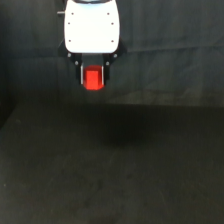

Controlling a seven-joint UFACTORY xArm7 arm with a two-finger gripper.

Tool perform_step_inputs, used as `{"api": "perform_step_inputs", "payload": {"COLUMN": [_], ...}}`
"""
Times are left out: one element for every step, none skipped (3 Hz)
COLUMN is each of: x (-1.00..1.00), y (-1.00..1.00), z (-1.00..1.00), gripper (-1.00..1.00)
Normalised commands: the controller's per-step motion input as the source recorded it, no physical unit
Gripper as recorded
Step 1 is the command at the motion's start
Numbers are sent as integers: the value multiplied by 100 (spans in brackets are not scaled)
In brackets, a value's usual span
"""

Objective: Pick up the red object from the table

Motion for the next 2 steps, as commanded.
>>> {"api": "perform_step_inputs", "payload": {"x": [5, 4], "y": [-1, 2], "z": [-3, 5], "gripper": [-93, -93]}}
